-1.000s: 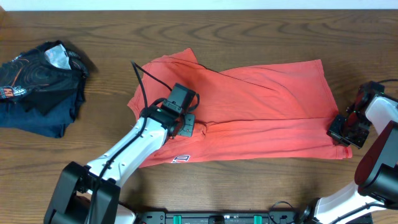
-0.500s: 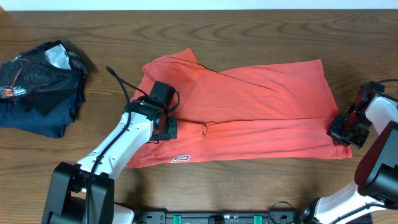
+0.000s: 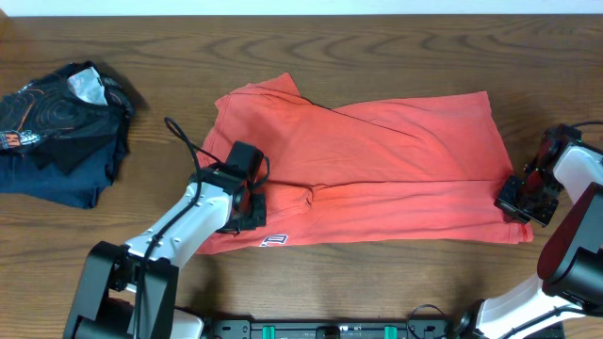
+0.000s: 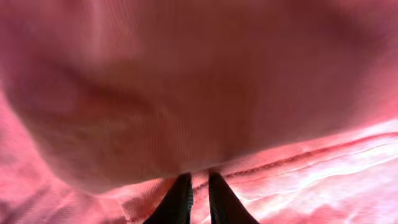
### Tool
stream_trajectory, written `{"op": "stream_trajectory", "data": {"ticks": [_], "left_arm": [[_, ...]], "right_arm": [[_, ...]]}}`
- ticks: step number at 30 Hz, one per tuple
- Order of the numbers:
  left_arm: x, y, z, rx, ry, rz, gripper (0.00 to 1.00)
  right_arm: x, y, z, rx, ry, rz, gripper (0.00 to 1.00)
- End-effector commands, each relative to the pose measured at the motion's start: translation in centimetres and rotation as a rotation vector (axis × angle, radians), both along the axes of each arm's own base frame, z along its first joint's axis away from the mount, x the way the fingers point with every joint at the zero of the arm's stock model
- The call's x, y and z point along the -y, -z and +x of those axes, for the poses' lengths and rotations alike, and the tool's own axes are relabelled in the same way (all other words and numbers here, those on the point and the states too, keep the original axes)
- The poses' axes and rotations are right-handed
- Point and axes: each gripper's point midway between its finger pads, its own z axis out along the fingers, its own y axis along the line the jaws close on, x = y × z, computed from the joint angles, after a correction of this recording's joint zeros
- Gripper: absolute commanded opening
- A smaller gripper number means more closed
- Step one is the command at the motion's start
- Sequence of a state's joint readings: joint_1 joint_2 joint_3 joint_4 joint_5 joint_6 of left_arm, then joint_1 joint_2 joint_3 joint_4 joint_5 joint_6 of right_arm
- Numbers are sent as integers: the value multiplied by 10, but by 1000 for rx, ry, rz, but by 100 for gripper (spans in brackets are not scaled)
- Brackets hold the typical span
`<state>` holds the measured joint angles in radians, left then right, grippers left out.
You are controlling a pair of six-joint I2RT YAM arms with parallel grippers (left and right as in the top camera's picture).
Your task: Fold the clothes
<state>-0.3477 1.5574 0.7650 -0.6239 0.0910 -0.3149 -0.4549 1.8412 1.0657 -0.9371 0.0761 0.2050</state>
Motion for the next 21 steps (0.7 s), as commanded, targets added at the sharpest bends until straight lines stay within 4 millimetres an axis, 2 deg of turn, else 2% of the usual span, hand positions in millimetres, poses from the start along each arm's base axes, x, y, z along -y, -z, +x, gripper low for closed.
{"op": "stream_trajectory", "data": {"ticks": [1, 6, 16, 21], "left_arm": [[-5, 5, -10, -25, -13, 6, 13], [-8, 7, -18, -53, -13, 16, 13], [-13, 7, -33, -114, -14, 38, 12], [-18, 4, -30, -108, -36, 35, 11]], "right_arm": [[-1, 7, -14, -57, 15, 11, 1], [-3, 4, -24, -100, 27, 8, 1], [-5, 3, -30, -129, 37, 16, 1], [-4, 1, -35, -149, 54, 2, 1]]}}
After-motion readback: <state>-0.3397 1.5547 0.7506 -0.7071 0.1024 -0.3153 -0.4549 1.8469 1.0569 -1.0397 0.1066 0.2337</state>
